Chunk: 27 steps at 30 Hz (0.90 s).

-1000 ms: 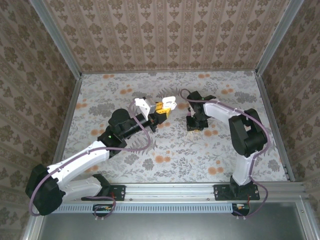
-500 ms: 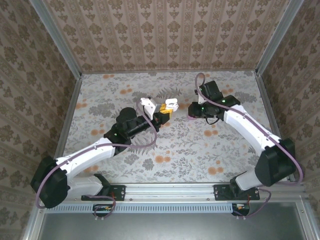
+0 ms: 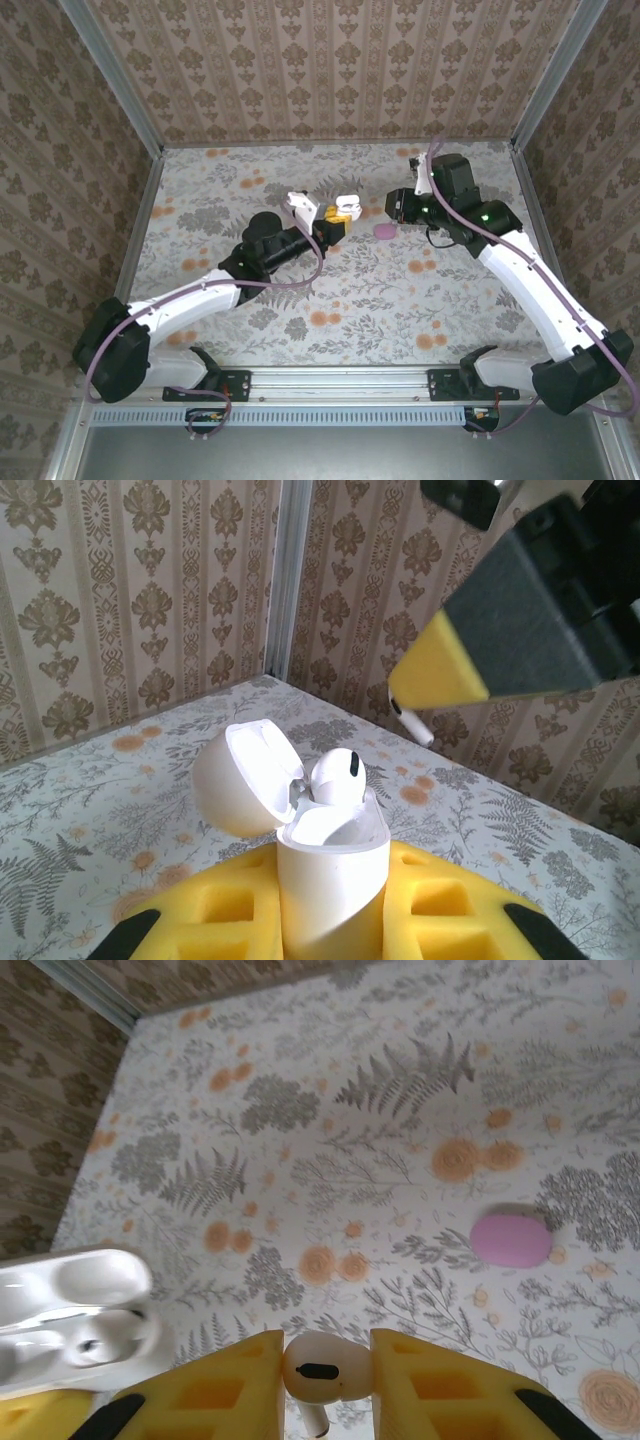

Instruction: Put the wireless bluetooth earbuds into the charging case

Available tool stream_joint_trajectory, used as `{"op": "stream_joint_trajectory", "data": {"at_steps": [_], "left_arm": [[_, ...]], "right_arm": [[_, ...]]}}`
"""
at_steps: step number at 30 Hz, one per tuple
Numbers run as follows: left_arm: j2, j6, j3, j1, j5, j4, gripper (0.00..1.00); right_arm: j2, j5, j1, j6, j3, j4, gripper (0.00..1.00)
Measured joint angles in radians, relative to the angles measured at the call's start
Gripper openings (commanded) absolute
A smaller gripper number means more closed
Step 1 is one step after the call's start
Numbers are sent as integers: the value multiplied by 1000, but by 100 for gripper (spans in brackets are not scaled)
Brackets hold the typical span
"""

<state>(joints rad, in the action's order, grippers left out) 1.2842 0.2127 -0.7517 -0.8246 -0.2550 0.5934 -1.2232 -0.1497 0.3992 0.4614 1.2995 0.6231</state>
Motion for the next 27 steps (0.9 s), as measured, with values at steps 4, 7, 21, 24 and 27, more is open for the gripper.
{"op": "stream_joint_trajectory", "data": {"at_steps": [4, 7, 21, 24, 27], "left_arm": [[13, 5, -19, -9, -3, 15, 20], [19, 5, -24, -14, -3, 32, 20], [26, 13, -30, -25, -2, 44, 20], [26, 13, -32, -27, -2, 44, 20], [26, 13, -37, -27, -2, 45, 20]], "right_arm": [[21, 0, 51, 10, 37, -19, 27], [26, 0, 92, 14, 59, -43, 27], [-17, 42, 198, 21, 95, -106, 27], [-23, 62, 209, 16, 95, -106, 27], [-27, 76, 217, 13, 95, -111, 27]]}}
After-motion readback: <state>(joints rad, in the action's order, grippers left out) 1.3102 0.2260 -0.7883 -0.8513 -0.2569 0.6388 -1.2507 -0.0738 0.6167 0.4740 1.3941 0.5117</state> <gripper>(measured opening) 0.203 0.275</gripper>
